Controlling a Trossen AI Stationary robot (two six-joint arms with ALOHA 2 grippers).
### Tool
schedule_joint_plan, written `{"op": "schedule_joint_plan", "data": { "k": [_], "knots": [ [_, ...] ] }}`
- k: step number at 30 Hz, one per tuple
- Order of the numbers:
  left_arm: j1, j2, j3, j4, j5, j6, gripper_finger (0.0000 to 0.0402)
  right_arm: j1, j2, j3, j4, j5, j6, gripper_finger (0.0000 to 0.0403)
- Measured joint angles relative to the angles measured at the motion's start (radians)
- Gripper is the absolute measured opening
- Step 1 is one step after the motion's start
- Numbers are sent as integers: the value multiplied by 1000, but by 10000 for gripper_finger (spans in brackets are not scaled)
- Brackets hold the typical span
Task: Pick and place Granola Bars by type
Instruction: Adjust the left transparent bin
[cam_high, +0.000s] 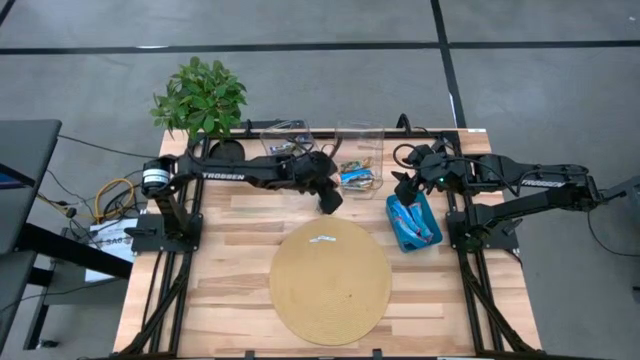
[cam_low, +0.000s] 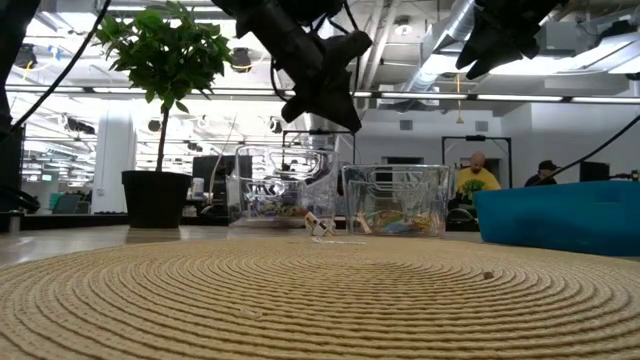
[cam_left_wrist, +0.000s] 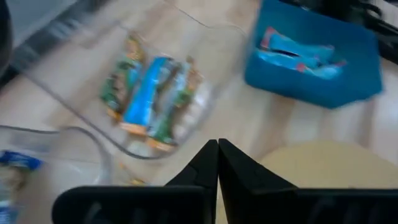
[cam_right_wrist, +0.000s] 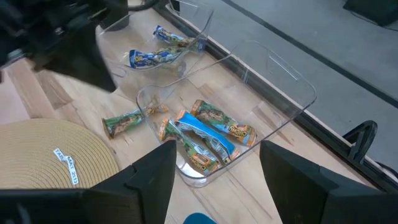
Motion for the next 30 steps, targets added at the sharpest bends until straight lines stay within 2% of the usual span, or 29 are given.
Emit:
{"op": "schedule_joint_plan", "data": {
  "k": [7, 12, 18, 30],
  "knots": [
    [49, 0, 0, -122, -60, -1, 0, 0, 0, 0, 0, 0, 1, 223],
    [71, 0, 0, -193, -34, 13, 0, 0, 0, 0, 0, 0, 1, 223],
    [68, -2, -1, -344, -56, 10, 0, 0, 0, 0, 0, 0, 2, 223],
    [68, -2, -1, -522, -99, 15, 0, 0, 0, 0, 1, 0, 2, 223]
  ]
}}
